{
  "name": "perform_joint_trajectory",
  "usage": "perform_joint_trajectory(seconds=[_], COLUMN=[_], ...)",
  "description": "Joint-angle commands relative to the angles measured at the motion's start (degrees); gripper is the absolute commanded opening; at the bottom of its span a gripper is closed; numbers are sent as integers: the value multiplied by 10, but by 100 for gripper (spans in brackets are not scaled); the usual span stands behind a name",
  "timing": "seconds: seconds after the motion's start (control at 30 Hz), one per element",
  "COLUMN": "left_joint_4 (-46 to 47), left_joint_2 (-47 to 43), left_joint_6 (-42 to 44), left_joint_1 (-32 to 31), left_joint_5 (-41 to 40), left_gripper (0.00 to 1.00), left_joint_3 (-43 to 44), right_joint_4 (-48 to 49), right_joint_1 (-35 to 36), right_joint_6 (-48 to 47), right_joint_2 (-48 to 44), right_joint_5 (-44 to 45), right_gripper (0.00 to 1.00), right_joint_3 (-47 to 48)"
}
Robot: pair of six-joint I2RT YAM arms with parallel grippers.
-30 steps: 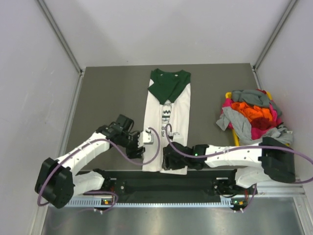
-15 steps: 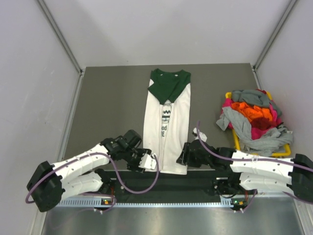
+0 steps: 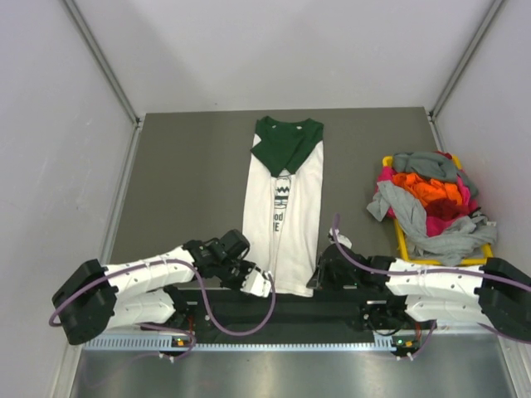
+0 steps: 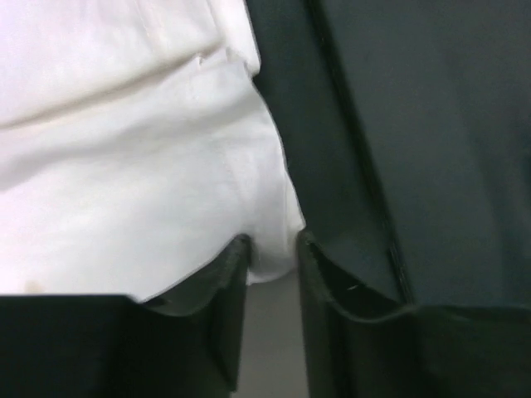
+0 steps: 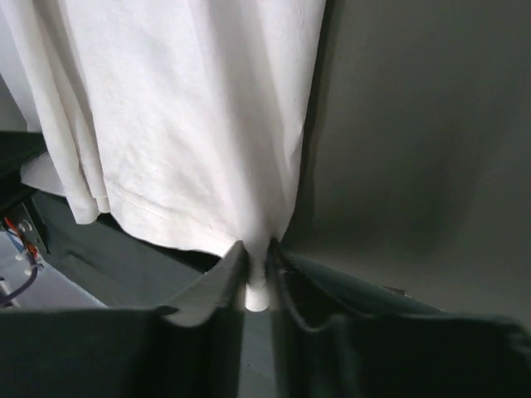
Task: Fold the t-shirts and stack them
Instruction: Fold the tshirt
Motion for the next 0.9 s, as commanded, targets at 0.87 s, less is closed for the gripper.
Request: perform_joint_trajectory(seconds=[0.87], left_joint_4=[75], left_joint_2=[326], left_joint_6=[-168], left_joint_1=[303], left_joint_5=[-19], left_gripper=[0], left_joint_3=[433], right_joint_4=[-33], right_joint_1=[-405], right_joint_6=[-424], right_joint_2=[304], right_joint_5=[-191], right_gripper=[0], right_joint_3=[432])
